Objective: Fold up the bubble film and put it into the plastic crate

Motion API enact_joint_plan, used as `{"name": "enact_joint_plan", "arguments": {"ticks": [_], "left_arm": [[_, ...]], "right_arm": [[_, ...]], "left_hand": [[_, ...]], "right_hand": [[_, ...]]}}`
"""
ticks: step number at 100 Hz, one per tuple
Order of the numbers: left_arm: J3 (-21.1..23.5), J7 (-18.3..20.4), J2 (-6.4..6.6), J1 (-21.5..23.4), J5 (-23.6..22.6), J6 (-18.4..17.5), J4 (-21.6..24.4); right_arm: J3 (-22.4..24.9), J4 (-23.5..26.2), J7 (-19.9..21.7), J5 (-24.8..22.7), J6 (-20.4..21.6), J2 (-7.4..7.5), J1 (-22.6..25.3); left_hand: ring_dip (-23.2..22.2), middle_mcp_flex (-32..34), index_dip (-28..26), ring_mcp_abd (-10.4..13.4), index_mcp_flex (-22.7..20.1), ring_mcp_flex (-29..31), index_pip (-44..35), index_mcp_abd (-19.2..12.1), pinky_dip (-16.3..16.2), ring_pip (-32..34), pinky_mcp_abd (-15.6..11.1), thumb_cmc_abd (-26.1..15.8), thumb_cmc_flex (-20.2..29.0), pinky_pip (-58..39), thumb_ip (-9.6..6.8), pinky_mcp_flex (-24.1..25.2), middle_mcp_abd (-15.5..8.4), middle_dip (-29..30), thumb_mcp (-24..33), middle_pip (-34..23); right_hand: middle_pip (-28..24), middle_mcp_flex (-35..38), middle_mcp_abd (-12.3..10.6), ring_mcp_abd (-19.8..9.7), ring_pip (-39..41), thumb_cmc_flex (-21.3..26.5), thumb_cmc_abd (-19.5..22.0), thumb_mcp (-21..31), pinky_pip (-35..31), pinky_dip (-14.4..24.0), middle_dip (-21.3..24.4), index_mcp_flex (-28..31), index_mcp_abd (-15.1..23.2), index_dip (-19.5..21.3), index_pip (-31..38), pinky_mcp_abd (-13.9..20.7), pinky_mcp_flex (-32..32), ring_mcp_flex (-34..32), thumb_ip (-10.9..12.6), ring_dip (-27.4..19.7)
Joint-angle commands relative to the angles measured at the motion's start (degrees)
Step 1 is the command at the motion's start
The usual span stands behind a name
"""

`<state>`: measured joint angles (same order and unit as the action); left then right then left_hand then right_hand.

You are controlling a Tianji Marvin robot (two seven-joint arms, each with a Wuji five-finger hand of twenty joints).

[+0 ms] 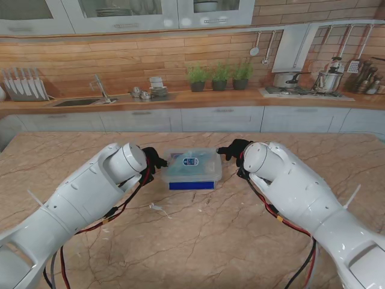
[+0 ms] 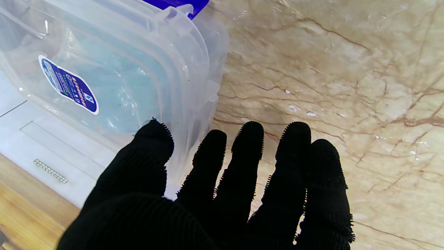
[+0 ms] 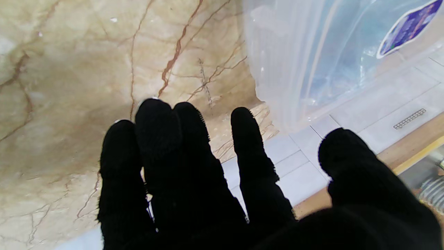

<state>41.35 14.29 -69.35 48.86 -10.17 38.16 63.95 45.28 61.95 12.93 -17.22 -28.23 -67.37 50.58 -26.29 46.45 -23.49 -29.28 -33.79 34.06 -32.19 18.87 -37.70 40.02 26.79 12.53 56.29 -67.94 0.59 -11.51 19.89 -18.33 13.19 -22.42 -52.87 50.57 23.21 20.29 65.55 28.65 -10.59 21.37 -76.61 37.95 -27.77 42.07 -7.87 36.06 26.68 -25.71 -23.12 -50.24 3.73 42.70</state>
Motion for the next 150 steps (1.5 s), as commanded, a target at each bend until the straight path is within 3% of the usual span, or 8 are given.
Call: {"name": "enact_joint_plan", "arguments": {"ticks": [1,24,38,65,79,106,122,150], "left_arm": [[-0.04,-0.29,-0.14,0.36,-0.42,-0.23,-0.31],[1.14,-1.70,-0.35,1.43,-0.44,-0.40,0.08],[3.24,-3.88,-0.71,3.07,0.01,-0.81,0.96],[7.51,-6.23,-0.06,7.23,-0.97,-1.56,5.41],[8.99,-4.72,1.68,9.78,-4.03,-2.19,9.57],[16.07,-3.62,4.44,20.27,-9.01,-3.23,22.62],[19.82,-1.38,5.55,26.00,-8.01,-3.94,28.20],[21.92,0.05,6.68,31.21,-11.18,-3.13,31.55]], "right_arm": [[0.06,-0.49,-0.58,0.62,1.05,-0.64,-0.87],[-1.98,-6.96,-3.46,3.93,6.29,-3.38,-4.68],[-4.58,-13.60,-4.72,6.92,10.48,-6.10,-8.17],[-8.59,-26.06,-5.85,10.58,16.44,-11.67,-12.98],[-9.90,-28.84,-4.66,10.95,16.72,-12.84,-13.72],[-12.52,-25.38,-1.67,9.62,12.95,-11.23,-12.56],[-13.31,-17.38,0.56,7.05,9.22,-7.54,-9.79],[-12.36,-2.27,3.65,1.10,3.07,-1.43,-2.33]], "left_hand": [[0.65,-0.72,0.59,0.85,1.83,-0.03,-1.59,-3.66,0.59,-0.10,-1.55,3.75,1.64,0.14,0.49,0.61,-1.37,0.84,6.36,0.12],[0.62,-0.84,0.70,0.53,1.89,-0.10,-1.86,-3.21,0.71,-0.06,-2.11,2.20,-2.15,0.30,1.16,0.74,-0.95,0.79,5.97,0.05],[0.23,-0.72,0.81,-0.18,1.09,-0.31,-1.06,-2.31,0.30,0.65,-1.72,-0.39,-3.68,-0.46,-0.02,0.94,0.02,0.56,0.74,-0.39],[0.05,-0.35,0.80,-0.71,0.49,-0.40,-0.75,-1.75,0.04,0.96,-1.45,-2.35,-3.34,-0.77,-0.11,1.25,1.04,0.37,-3.41,-0.80],[0.00,-0.48,0.92,-0.27,0.40,-0.45,-0.51,-1.78,0.00,1.06,-1.71,-3.37,-3.22,-0.81,-0.08,1.27,1.24,0.36,-4.50,-0.79],[-0.71,1.34,-0.71,-1.30,-2.28,-0.27,-2.92,-1.04,-0.80,2.49,-1.05,-9.55,-1.96,-1.98,0.21,1.43,3.60,-0.61,-11.86,-2.84],[-0.78,1.16,-1.11,-2.52,-3.25,-1.34,-2.84,-1.62,-0.82,2.37,-0.70,-11.63,-2.33,-1.68,0.39,2.59,4.66,-0.48,-13.23,-2.53],[-0.67,0.37,-0.90,-3.37,-5.10,-2.76,-0.86,-0.05,-0.47,1.79,-0.25,-12.81,-2.65,-0.81,0.66,3.80,5.54,-0.21,-14.18,-1.66]], "right_hand": [[0.70,-1.36,2.68,2.72,-1.53,-2.33,-0.42,1.24,-0.19,-0.84,0.91,-1.09,1.33,-0.13,-1.15,3.61,1.31,2.19,-2.44,-0.78],[8.51,-13.48,1.37,0.80,-13.47,-2.41,-0.77,1.57,7.60,-1.84,4.30,-7.57,3.63,-0.63,-2.74,6.03,9.02,14.90,-2.61,-4.49],[12.49,-19.92,-0.31,-1.49,-20.32,-2.54,-0.84,1.66,10.78,-1.26,6.48,-11.71,5.74,-0.85,-2.67,8.19,12.46,21.04,-2.67,-7.28],[15.82,-23.71,-1.82,-3.45,-26.65,-1.70,-1.46,1.65,14.46,-0.16,8.38,-15.56,14.13,-2.01,-0.23,9.28,14.22,24.13,-3.00,-9.83],[15.88,-22.71,-1.85,-3.30,-26.08,-1.00,-1.66,1.47,14.24,0.53,8.45,-14.04,16.72,-2.50,1.54,9.84,13.75,23.61,-3.30,-9.42],[15.63,-22.74,-1.75,-3.23,-25.29,-0.61,-1.67,1.28,13.94,1.46,8.23,-12.86,16.03,-3.70,2.49,10.22,13.75,23.69,-3.48,-8.95],[14.80,-22.20,-1.56,-3.12,-24.31,0.13,-1.37,1.27,13.51,1.81,7.90,-10.35,14.78,-3.89,3.57,10.36,13.50,23.29,-3.30,-8.56],[14.29,-21.55,-1.30,-2.75,-23.67,0.62,-1.03,0.78,13.00,1.92,7.82,-7.77,12.85,-4.43,3.64,10.36,13.30,23.10,-2.96,-8.48]]}}
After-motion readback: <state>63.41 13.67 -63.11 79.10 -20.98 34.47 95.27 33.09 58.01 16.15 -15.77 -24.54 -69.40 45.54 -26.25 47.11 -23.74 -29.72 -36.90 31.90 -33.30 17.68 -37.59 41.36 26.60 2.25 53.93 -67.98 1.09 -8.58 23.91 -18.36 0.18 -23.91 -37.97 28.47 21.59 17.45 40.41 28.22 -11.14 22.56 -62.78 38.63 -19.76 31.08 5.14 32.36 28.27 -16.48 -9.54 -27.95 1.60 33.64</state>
